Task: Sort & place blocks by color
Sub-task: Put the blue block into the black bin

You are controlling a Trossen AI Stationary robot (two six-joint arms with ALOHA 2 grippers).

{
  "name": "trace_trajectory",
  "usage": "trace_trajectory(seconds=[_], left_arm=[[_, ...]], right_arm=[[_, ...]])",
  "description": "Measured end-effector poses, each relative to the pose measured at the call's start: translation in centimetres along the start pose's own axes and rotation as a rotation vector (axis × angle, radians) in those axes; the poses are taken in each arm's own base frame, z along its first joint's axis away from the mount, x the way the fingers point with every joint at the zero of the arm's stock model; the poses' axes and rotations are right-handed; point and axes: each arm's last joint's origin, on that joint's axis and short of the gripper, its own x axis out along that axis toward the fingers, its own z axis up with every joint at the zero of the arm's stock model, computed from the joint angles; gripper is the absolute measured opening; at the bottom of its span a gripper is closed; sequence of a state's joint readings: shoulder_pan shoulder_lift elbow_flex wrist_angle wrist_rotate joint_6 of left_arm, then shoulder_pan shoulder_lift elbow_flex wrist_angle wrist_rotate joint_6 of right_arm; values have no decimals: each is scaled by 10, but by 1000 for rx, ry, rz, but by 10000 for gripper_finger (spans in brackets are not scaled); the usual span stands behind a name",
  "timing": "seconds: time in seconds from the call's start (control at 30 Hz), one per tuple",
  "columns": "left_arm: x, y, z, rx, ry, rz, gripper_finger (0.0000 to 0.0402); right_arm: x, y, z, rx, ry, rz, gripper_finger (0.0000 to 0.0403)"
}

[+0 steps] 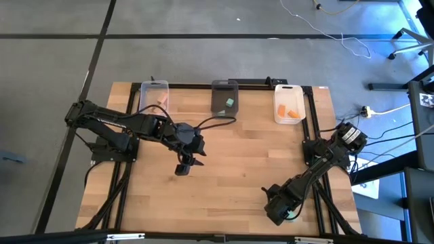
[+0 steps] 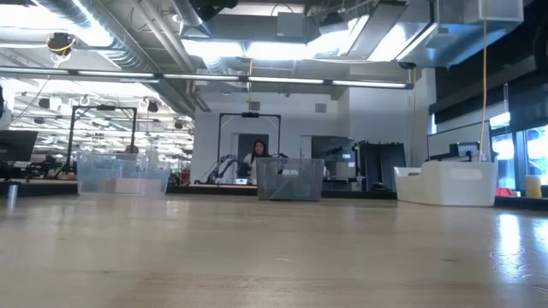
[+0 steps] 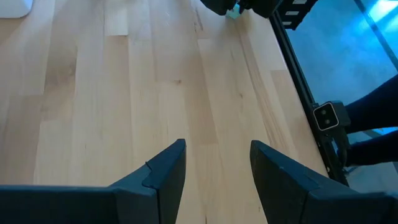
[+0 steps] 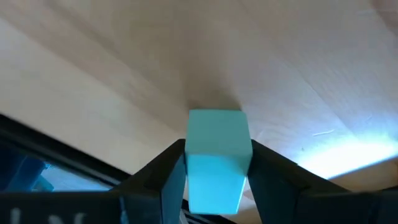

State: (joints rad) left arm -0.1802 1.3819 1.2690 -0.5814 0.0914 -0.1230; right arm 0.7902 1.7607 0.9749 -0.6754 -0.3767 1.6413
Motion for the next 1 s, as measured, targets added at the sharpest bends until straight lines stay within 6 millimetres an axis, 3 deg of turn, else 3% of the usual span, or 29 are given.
trace_trajectory(seconds=[0.33,0.5,1.0], left_arm=[[0,0,-1,-1,13,2,170],[0,0,-1,-1,13,2,170],[0,4,-1,-66,9,11,170]], right_arm=[[14,-1,6,26,-29,-58,157],[12,-1,11,39,-41,-60,136],[1,-7,38,-58,-129,-113,135]])
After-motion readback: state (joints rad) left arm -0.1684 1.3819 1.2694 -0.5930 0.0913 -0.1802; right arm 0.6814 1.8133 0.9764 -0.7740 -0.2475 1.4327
